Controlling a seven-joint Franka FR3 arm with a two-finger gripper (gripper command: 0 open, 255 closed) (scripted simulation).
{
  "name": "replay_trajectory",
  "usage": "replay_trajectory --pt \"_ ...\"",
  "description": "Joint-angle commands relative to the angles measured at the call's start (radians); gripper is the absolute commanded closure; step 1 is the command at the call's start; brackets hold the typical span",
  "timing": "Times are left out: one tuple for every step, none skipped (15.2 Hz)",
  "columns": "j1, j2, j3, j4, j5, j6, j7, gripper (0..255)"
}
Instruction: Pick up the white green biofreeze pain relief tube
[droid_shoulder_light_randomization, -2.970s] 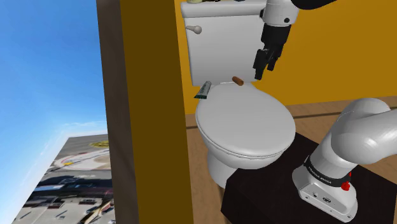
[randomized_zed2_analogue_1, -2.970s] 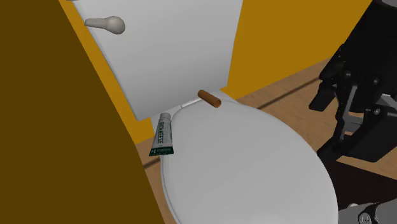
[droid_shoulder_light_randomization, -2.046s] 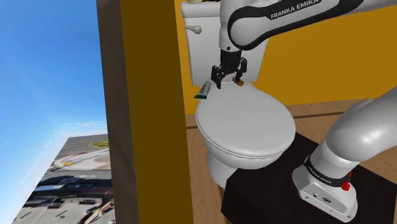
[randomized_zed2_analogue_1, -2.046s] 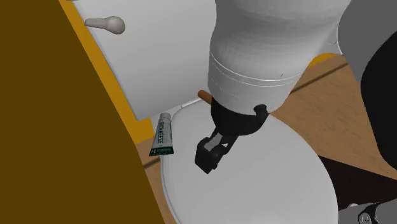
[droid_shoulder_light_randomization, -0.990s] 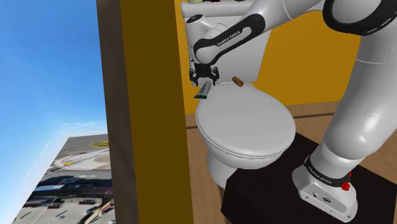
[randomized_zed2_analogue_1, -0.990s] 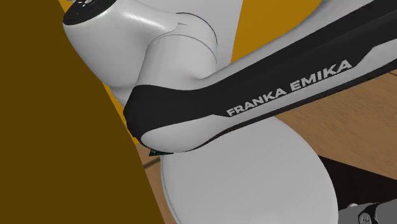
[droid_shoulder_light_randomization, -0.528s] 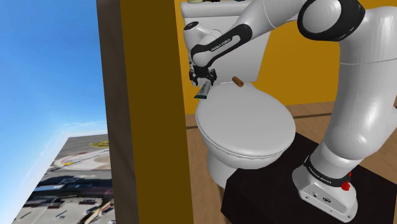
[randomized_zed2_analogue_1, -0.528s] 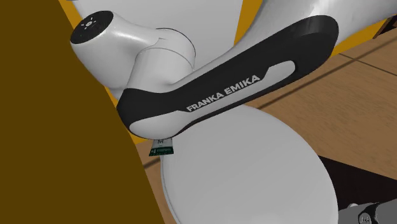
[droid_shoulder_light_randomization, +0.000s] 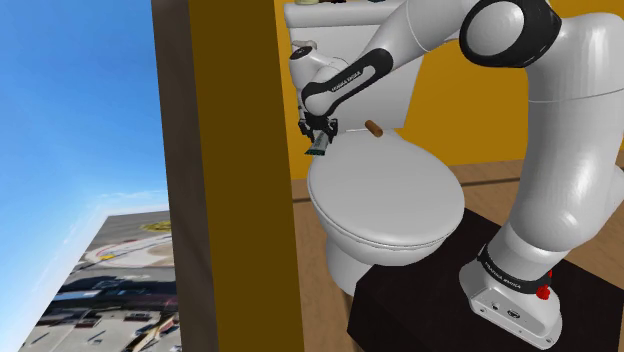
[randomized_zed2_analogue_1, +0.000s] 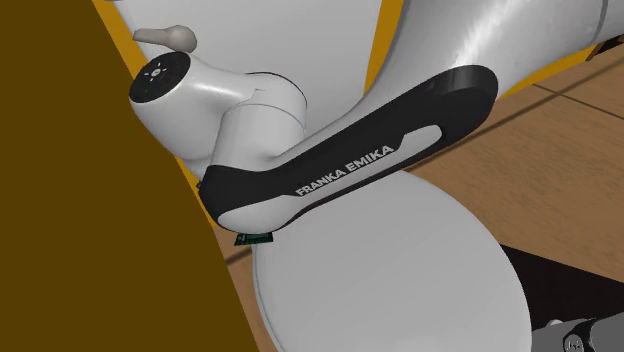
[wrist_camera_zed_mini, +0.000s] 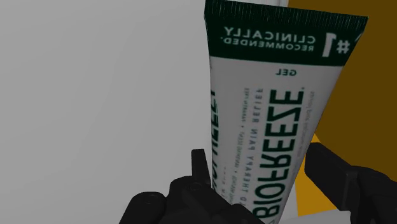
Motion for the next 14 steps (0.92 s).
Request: replay_trajectory --pt "0.0 0.0 0.0 -0.002 -0.001 0.002 0.001 255" --pt "0.0 0.0 0.0 -0.002 -0.001 0.002 0.001 255" --pt "0.0 0.0 0.0 -0.002 0.0 0.001 0.001 255" --pt "0.0 0.0 0.0 -0.001 0.0 0.001 0.001 255" --pt "0.0 0.0 0.0 -0.002 0.0 0.002 0.001 255" --pt "0.0 -0.001 0.0 -0.003 0.0 0.002 0.001 255" --pt "0.0 0.0 0.0 -0.002 0.0 0.002 0.001 255" --pt "0.001 0.0 0.0 0.0 0.0 0.0 0.001 255" --pt "0.0 -0.007 0.002 0.003 0.004 -0.009 -0.004 255" --pt "-0.001 -0.013 0.004 0.007 0.008 -0.019 -0.009 255" --pt "-0.002 -0.02 0.005 0.011 0.012 -0.029 -0.013 255" --pt "-0.003 -0.027 0.007 0.015 0.016 -0.038 -0.018 255" --pt "-0.003 -0.033 0.009 0.02 0.02 -0.048 -0.023 255" --pt "-0.004 -0.039 0.01 0.024 0.024 -0.058 -0.027 255"
